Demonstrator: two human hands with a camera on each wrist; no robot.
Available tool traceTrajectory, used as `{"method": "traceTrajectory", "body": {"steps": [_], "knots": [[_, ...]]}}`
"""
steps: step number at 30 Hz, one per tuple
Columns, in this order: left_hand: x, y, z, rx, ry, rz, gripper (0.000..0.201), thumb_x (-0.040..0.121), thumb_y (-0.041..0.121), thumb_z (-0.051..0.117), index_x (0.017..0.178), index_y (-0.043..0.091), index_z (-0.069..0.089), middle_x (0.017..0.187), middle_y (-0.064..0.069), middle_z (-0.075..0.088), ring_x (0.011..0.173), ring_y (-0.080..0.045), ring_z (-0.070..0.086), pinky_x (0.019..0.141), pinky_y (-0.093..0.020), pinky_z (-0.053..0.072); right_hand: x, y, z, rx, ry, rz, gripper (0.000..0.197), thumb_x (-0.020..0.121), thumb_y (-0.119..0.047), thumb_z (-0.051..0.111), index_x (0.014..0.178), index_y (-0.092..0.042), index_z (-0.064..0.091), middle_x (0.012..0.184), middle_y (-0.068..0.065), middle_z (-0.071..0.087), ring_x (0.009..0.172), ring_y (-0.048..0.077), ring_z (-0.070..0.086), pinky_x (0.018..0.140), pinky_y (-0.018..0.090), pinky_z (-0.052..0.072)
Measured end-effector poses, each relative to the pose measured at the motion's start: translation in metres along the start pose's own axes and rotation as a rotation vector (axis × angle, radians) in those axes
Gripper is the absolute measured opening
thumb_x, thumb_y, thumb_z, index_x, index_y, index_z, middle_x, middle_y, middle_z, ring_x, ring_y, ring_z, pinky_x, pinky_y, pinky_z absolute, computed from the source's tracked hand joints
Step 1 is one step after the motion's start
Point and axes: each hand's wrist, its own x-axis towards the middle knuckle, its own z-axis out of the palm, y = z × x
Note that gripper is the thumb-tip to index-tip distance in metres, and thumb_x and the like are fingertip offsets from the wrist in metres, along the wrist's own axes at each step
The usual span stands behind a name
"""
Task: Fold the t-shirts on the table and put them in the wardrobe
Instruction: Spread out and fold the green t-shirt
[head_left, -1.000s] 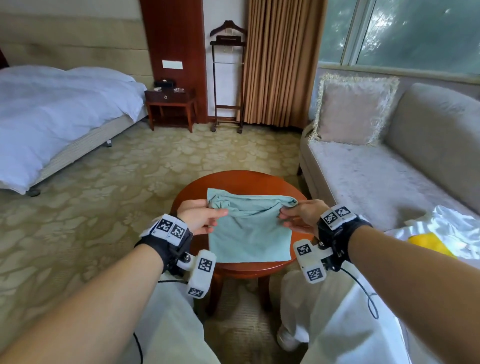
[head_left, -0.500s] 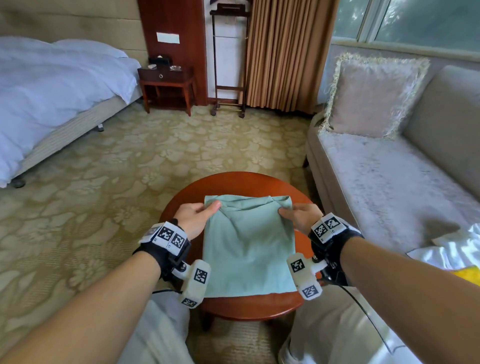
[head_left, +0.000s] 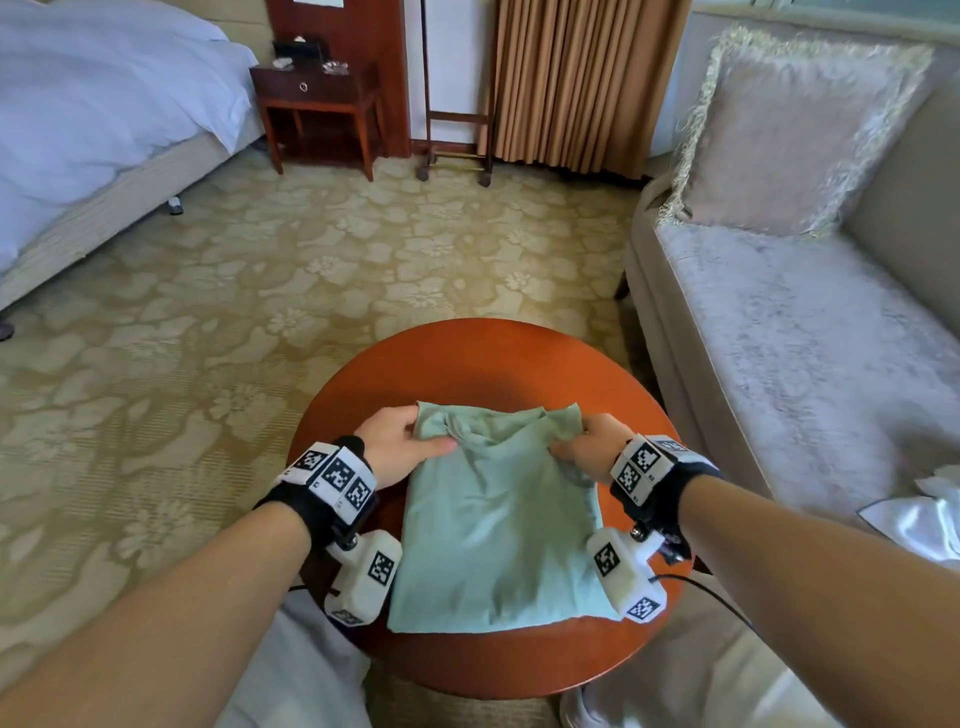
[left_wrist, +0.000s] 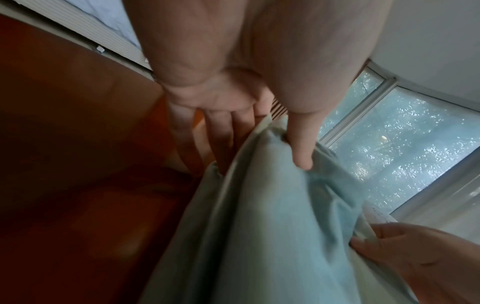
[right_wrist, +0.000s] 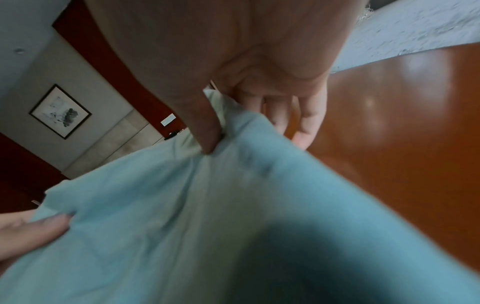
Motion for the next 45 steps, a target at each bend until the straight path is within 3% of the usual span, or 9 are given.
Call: {"method": "traceTrajectory", "body": {"steps": [6, 10, 12, 15, 19, 24, 29, 38, 45], "knots": [[0.013, 0.001, 0.001, 0.285, 0.091, -0.105, 0.038, 0.088, 0.055, 0.060, 0.088, 0.017, 0.062, 0.090, 0.005, 0.066, 0.080, -0.014, 0.062, 0.073, -0.032, 0.051, 0.011, 0.003, -0.002, -0.090, -0.026, 0.009, 0.044, 0.087, -0.048, 0.057, 0.110, -0.011, 0.064, 0.103, 0.008, 0.068, 0.092, 0.026, 0.065, 0.088, 0.040, 0.054], [0.010, 0.017, 0.007, 0.353, 0.159, -0.246, 0.045, 0.086, 0.056, 0.063, 0.070, 0.017, 0.046, 0.074, -0.001, 0.049, 0.066, -0.018, 0.048, 0.062, -0.030, 0.037, 0.007, -0.002, 0.001, -0.170, 0.029, 0.100, 0.038, 0.084, -0.047, 0.058, 0.103, -0.015, 0.062, 0.096, 0.006, 0.066, 0.079, 0.022, 0.062, 0.070, 0.030, 0.053], [0.006, 0.021, 0.007, 0.309, 0.184, -0.258, 0.043, 0.083, 0.057, 0.066, 0.069, 0.021, 0.046, 0.073, 0.001, 0.048, 0.064, -0.016, 0.046, 0.065, -0.030, 0.039, 0.001, -0.007, -0.003, -0.186, 0.050, 0.140, 0.054, 0.083, -0.042, 0.063, 0.125, -0.010, 0.051, 0.104, 0.009, 0.063, 0.085, 0.024, 0.061, 0.064, 0.029, 0.047], [-0.005, 0.025, 0.008, 0.224, 0.296, -0.255, 0.044, 0.074, 0.056, 0.076, 0.084, 0.020, 0.053, 0.081, 0.005, 0.053, 0.076, -0.016, 0.050, 0.067, -0.030, 0.040, -0.009, -0.007, -0.012, -0.152, 0.079, 0.188, 0.083, 0.080, -0.039, 0.070, 0.143, -0.007, 0.026, 0.105, 0.010, 0.056, 0.090, 0.026, 0.058, 0.062, 0.031, 0.046], [-0.028, 0.016, 0.010, 0.161, 0.297, -0.364, 0.074, 0.061, 0.053, 0.086, 0.115, 0.019, 0.050, 0.109, 0.001, 0.058, 0.099, -0.019, 0.055, 0.080, -0.029, 0.044, -0.028, 0.001, -0.007, -0.049, 0.054, 0.256, 0.096, 0.061, -0.046, 0.079, 0.137, -0.003, 0.039, 0.111, 0.016, 0.062, 0.097, 0.032, 0.063, 0.076, 0.036, 0.054], [-0.068, 0.008, 0.023, 0.059, 0.205, -0.447, 0.084, 0.065, 0.037, 0.089, 0.131, 0.006, 0.047, 0.109, -0.005, 0.055, 0.101, -0.022, 0.059, 0.083, -0.035, 0.055, -0.067, 0.027, 0.000, 0.138, -0.093, 0.272, 0.045, 0.074, -0.036, 0.071, 0.103, -0.004, 0.062, 0.078, 0.011, 0.069, 0.054, 0.021, 0.060, 0.052, 0.026, 0.046], [-0.096, 0.002, 0.037, 0.069, 0.203, -0.434, 0.095, 0.058, 0.031, 0.093, 0.136, 0.009, 0.043, 0.127, -0.008, 0.053, 0.114, -0.025, 0.054, 0.096, -0.038, 0.050, -0.100, 0.045, 0.007, 0.306, -0.111, 0.237, 0.036, 0.077, -0.028, 0.074, 0.100, -0.003, 0.064, 0.070, 0.007, 0.059, 0.038, 0.015, 0.047, 0.037, 0.017, 0.033], [-0.125, -0.002, 0.054, 0.329, 0.244, -0.370, 0.064, 0.060, 0.025, 0.093, 0.113, 0.018, 0.058, 0.114, -0.002, 0.062, 0.104, -0.020, 0.059, 0.082, -0.028, 0.050, -0.122, 0.069, 0.031, 0.187, 0.007, 0.176, 0.033, 0.079, -0.032, 0.076, 0.094, -0.005, 0.064, 0.063, 0.004, 0.066, 0.053, 0.016, 0.052, 0.052, 0.027, 0.046], [-0.130, -0.003, 0.062, 0.384, 0.299, -0.336, 0.057, 0.061, 0.020, 0.090, 0.107, 0.015, 0.058, 0.111, -0.004, 0.060, 0.100, -0.020, 0.059, 0.084, -0.031, 0.054, -0.133, 0.064, 0.049, -0.068, 0.241, 0.094, 0.041, 0.077, -0.020, 0.072, 0.109, -0.015, 0.046, 0.091, 0.003, 0.053, 0.074, 0.018, 0.055, 0.052, 0.025, 0.044]]}}
